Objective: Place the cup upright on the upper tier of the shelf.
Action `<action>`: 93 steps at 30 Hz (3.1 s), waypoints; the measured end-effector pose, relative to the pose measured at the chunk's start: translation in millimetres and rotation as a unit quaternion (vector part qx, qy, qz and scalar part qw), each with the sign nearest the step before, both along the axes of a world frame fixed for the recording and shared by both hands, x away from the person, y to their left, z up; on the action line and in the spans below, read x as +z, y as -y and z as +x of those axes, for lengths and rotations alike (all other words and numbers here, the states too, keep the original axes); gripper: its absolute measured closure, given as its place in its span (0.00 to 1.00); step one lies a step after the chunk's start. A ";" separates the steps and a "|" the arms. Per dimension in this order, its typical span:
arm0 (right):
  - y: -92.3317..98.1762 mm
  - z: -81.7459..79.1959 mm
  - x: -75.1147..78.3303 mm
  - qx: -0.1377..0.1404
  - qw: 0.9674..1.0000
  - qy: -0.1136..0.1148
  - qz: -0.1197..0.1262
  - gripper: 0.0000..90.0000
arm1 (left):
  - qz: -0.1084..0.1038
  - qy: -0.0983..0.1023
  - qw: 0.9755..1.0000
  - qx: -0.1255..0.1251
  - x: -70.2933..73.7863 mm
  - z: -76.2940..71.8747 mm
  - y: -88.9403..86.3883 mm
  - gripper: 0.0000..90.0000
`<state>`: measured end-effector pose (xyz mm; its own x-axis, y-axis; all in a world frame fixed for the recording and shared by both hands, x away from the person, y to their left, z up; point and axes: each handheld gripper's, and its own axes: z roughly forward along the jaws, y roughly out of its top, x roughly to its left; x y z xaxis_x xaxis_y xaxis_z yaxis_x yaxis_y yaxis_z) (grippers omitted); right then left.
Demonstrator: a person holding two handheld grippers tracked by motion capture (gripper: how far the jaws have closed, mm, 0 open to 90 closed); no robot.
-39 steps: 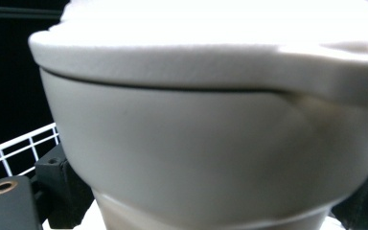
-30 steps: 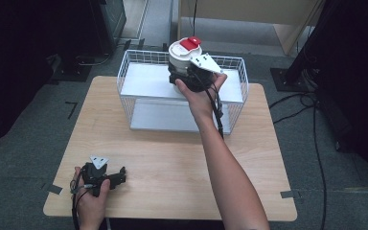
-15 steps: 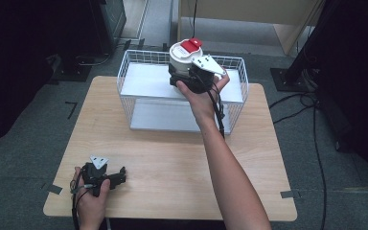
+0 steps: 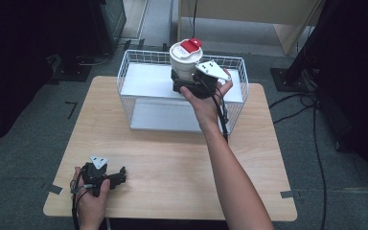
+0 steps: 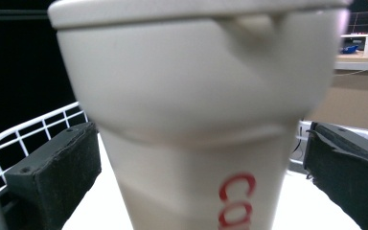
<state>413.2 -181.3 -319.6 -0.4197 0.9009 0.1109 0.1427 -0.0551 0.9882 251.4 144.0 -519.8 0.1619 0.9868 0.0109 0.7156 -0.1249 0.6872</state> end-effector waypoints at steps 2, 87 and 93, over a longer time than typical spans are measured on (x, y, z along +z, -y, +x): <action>2.4 -3.2 -2.4 0.002 1.000 0.001 0.001 0.00 | 0.000 0.000 1.000 0.000 0.0 0.0 0.1 0.00; 124.9 -151.6 -99.9 -0.047 0.999 -0.008 -0.015 0.00 | 0.000 -0.001 1.000 0.000 0.1 -0.1 0.1 0.00; 136.2 -157.6 -109.1 -0.059 0.998 -0.019 -0.017 0.00 | 0.000 -0.001 1.000 0.000 0.1 -0.1 0.1 0.00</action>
<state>255.6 -317.5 -428.7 -0.3064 0.9474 0.0927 0.1740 -0.0400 0.9839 251.2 143.9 -519.7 0.1623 0.9867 0.0102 0.7172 -0.1250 0.6856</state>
